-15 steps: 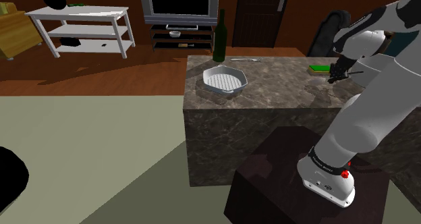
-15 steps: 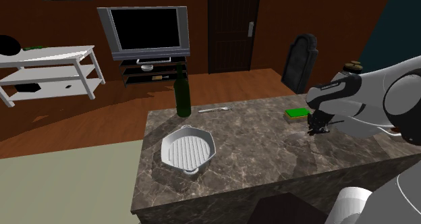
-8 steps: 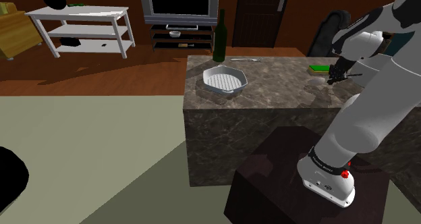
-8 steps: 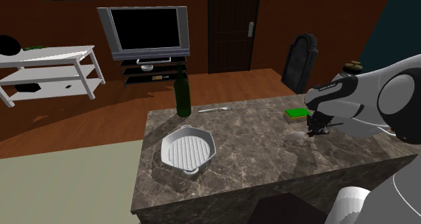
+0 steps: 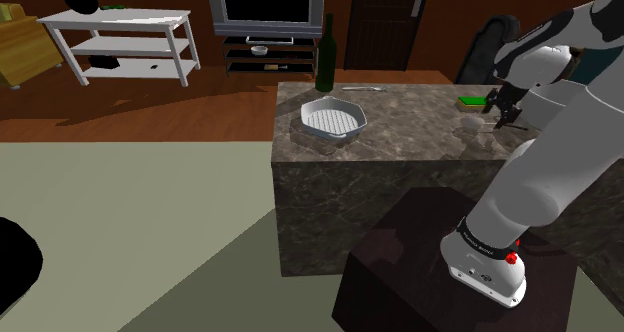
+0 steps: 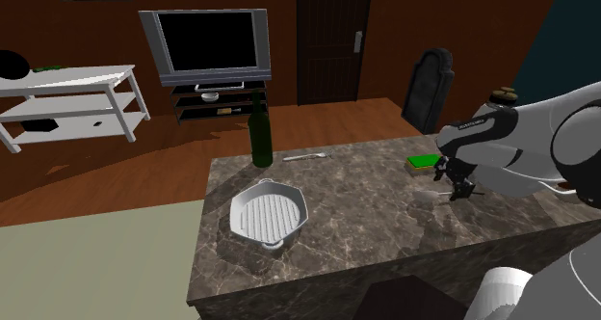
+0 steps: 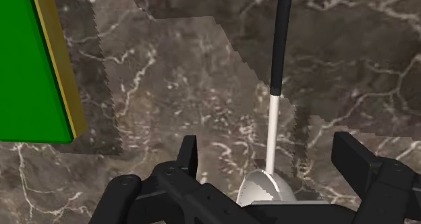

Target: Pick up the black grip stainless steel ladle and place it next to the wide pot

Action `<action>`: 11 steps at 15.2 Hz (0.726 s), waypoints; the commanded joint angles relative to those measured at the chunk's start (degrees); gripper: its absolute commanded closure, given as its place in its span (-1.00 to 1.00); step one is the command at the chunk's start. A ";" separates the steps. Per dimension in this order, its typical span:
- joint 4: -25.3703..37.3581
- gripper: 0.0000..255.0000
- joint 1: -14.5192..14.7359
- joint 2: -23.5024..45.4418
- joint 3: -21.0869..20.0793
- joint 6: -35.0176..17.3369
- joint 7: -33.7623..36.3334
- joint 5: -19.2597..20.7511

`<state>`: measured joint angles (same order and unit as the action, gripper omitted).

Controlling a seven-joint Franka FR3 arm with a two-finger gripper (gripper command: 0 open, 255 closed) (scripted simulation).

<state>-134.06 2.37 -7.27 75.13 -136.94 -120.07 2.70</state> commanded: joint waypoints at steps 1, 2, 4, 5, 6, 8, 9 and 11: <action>1.10 -1.00 -4.07 -4.53 -4.47 3.34 4.35 6.16; 1.87 -1.00 -6.14 -6.73 -6.91 5.56 6.01 8.40; 2.52 -1.00 -7.67 -8.12 -8.74 7.28 6.92 9.60; 2.52 -1.00 -7.68 -8.11 -8.75 7.28 6.91 9.59; 2.52 -1.00 -7.68 -8.11 -8.75 7.28 6.91 9.59; 2.52 -1.00 -7.68 -8.11 -8.75 7.28 6.91 9.59; 2.52 -1.00 -7.68 -8.11 -8.75 7.28 6.91 9.59; 2.52 -1.00 -7.68 -8.11 -8.75 7.28 6.91 9.59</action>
